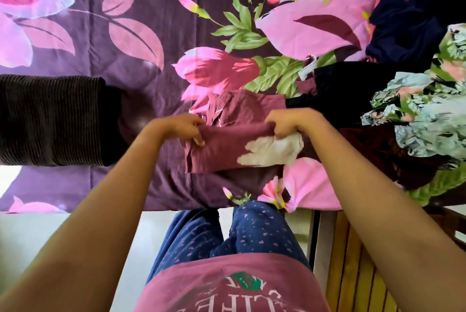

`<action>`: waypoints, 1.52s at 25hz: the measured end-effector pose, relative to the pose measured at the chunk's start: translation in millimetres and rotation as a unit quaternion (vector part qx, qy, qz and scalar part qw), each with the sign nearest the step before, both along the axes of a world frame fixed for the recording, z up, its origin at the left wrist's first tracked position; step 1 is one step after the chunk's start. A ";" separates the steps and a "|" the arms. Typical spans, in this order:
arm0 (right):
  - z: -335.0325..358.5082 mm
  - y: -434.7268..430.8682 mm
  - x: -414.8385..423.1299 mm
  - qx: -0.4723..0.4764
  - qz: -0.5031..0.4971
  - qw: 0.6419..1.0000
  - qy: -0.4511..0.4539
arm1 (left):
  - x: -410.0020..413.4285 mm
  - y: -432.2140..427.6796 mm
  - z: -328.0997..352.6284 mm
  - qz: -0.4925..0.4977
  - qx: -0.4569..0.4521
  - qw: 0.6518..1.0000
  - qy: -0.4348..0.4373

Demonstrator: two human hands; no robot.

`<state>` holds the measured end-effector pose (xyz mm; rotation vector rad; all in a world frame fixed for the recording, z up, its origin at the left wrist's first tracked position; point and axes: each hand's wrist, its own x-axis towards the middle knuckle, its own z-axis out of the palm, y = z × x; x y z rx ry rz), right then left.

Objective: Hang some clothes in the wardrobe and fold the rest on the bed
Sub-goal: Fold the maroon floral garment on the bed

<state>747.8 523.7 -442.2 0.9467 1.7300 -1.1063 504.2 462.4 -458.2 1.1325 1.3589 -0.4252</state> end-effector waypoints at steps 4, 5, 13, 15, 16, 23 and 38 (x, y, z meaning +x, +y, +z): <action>-22.5 27.3 -7.6 0.143 -0.084 0.986 0.013 | -17.9 21.2 -21.5 0.196 0.161 0.966 0.048; -29.1 28.3 -9.0 0.183 -0.084 0.979 0.009 | -18.0 18.2 -25.7 0.234 0.194 0.949 0.081; -66.3 27.8 -42.2 0.175 -0.024 0.980 0.095 | 45.1 -54.4 -43.1 0.704 0.137 0.674 0.177; -77.5 28.8 -51.3 0.154 -0.018 0.984 0.091 | 59.3 -74.4 -46.7 0.823 0.001 0.543 0.167; -83.4 29.2 -53.7 0.146 -0.018 0.985 0.086 | 62.0 -82.2 -50.2 0.851 -0.058 0.500 0.148; -102.9 23.4 -46.9 0.178 -0.024 0.977 0.111 | 92.4 -83.2 -49.4 0.812 -0.259 0.519 -0.063; -22.7 -49.1 -83.5 -0.092 -0.496 0.848 0.164 | 21.4 -131.7 -2.9 0.776 0.152 0.602 -0.111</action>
